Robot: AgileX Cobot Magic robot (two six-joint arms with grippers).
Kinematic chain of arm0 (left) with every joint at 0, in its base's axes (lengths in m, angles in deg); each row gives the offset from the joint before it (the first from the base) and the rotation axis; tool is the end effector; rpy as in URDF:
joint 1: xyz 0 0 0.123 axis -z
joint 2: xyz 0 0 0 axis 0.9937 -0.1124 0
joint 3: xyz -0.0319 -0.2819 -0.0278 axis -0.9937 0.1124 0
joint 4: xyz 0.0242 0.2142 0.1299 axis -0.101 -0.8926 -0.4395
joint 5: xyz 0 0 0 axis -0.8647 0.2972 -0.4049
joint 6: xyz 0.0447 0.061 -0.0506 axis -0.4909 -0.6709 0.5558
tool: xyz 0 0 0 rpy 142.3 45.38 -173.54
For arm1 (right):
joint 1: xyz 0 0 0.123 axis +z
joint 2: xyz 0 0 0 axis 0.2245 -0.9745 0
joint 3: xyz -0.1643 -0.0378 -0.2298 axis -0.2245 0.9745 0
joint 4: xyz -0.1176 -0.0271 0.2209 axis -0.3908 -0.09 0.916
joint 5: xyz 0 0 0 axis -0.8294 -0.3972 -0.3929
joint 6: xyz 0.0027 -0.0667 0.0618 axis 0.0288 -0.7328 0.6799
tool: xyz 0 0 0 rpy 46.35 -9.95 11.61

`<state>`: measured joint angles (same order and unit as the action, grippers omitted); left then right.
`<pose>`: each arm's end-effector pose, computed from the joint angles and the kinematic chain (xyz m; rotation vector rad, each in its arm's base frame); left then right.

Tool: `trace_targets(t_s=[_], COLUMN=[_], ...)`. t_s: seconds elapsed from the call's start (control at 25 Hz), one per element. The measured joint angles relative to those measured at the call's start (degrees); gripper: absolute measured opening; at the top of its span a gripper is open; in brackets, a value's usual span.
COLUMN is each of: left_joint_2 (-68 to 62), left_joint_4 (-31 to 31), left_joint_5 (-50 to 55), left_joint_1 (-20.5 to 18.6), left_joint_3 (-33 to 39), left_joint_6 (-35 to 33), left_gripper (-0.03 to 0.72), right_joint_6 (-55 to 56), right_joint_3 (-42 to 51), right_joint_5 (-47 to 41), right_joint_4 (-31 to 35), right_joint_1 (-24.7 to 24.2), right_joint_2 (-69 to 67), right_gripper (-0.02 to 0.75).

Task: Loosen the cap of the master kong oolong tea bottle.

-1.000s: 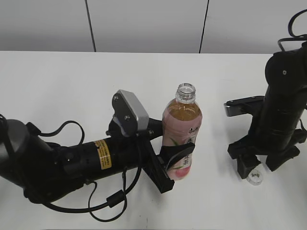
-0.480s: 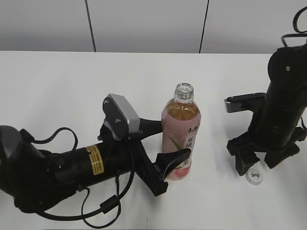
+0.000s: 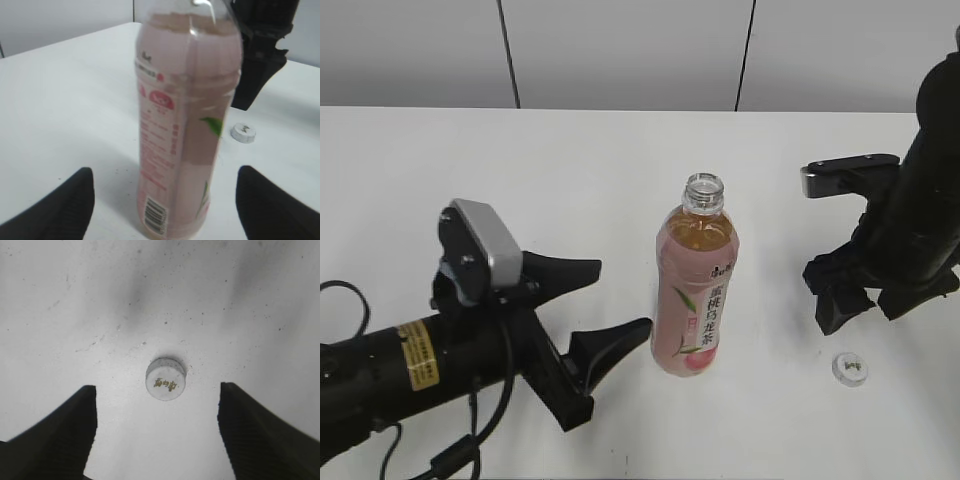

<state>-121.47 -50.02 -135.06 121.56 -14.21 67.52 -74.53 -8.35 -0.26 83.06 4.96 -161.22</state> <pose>0.1894 -0.1905 0.1146 0.8844 1.6468 -0.7872 0.2826 0.0973 0.1626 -0.4890 3.0540 0.1050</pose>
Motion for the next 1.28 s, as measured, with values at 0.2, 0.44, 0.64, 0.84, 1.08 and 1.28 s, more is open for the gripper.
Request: trace_targets(t_s=[0.2,0.44,0.64,0.84,1.08,1.28], left_joint_2=[9.16,24.33,38.05,47.24,60.96,75.42], left_joint_4=[1.5,10.98,15.84,18.37,19.64,19.61], left_joint_5=[0.98,20.44,52.22,84.72,111.45,122.88], left_joint_1=[-3.9,-5.16,-8.6,-12.11,-12.45,-12.45], left_joint_3=[2.99,2.93,-4.11,-16.84,-20.59,-20.66], left_joint_6=[0.0,1.78,2.44,2.44,2.44,2.18], left_gripper=[0.514,0.501,0.482,0.48,0.479,0.465], right_joint_6=[0.0,0.0,-0.29,-0.36,-0.39,-0.39], right_joint_3=[0.0,0.12,0.12,1.52,4.73,7.02], right_joint_5=[-0.47,-2.24,-4.78,-9.15,-14.48,-18.76], right_joint_4=[0.0,0.86,0.92,0.99,-0.17,-0.5], right_joint_1=[0.0,0.0,0.0,0.0,0.0,0.0], right_joint_2=[2.35,4.44,6.22,10.79,22.57,34.53], right_gripper=[0.565,0.565,0.565,0.565,0.565,0.565])
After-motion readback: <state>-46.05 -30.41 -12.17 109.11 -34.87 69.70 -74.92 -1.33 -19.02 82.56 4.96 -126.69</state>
